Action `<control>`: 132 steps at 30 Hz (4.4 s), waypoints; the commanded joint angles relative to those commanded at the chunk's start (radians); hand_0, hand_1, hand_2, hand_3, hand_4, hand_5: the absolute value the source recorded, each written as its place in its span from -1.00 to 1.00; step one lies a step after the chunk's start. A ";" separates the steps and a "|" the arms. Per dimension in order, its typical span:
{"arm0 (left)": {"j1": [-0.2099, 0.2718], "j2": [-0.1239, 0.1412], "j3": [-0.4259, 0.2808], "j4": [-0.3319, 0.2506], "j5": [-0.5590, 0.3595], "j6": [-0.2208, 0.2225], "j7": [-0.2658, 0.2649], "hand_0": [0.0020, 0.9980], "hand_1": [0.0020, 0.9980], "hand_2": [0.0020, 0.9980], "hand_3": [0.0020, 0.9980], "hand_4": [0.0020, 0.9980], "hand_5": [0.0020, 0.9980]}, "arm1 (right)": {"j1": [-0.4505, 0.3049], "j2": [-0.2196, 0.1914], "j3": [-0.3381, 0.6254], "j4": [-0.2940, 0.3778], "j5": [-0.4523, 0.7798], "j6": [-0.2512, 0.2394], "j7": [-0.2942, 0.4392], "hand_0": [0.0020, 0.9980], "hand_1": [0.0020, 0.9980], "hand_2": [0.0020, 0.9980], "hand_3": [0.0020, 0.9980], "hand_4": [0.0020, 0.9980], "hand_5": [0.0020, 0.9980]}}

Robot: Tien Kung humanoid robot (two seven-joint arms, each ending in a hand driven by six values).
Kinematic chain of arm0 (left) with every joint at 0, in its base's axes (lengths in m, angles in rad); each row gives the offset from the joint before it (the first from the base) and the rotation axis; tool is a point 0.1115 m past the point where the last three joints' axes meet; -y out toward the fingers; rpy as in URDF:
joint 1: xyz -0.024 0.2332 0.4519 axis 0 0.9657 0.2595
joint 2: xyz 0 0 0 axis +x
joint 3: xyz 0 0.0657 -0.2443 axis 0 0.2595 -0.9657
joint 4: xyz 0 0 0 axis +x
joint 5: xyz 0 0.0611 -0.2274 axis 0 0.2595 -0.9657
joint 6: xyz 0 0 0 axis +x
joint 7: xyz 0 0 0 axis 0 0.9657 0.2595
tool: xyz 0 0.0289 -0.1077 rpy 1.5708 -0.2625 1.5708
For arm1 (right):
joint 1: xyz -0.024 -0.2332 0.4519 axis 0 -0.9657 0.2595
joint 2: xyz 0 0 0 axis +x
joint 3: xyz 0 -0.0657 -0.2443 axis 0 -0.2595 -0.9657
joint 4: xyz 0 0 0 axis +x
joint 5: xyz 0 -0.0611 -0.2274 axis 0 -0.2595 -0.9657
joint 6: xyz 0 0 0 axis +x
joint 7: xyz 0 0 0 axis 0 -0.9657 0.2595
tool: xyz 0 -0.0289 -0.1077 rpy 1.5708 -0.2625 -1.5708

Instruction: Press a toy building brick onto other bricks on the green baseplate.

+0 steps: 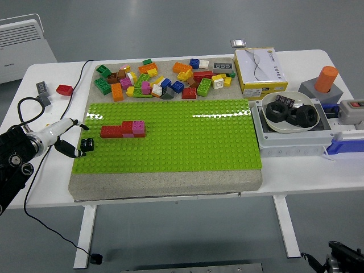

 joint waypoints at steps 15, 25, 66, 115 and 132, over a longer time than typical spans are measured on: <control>-0.022 -0.015 0.023 0.044 0.002 -0.001 0.003 1.00 1.00 1.00 0.52 0.71 -0.74 | 0.005 0.001 0.007 -0.004 -0.011 0.002 0.000 0.15 0.21 0.38 0.74 0.94 1.00; -0.022 -0.015 0.024 0.045 -0.005 -0.006 0.007 1.00 1.00 1.00 0.28 0.55 -0.70 | 0.008 0.002 0.018 -0.005 -0.025 0.001 0.000 0.15 0.21 0.38 0.73 0.95 1.00; -0.029 -0.016 0.033 0.043 -0.033 0.008 -0.021 1.00 0.96 0.84 -0.03 0.12 -1.00 | 0.010 0.000 0.012 -0.008 -0.020 0.001 0.000 0.15 0.21 0.37 0.71 0.97 1.00; -0.099 -0.180 -0.046 0.081 -0.026 0.013 0.012 1.00 0.95 0.82 -0.04 0.33 -0.96 | 0.030 -0.002 0.041 -0.009 -0.076 0.017 0.000 0.15 0.21 0.36 0.69 0.98 1.00; -0.140 -0.190 0.002 0.161 -0.064 0.041 -0.008 1.00 0.93 0.82 -0.04 0.32 -0.94 | 0.039 -0.002 0.050 -0.013 -0.095 0.024 0.000 0.16 0.20 0.36 0.68 0.98 1.00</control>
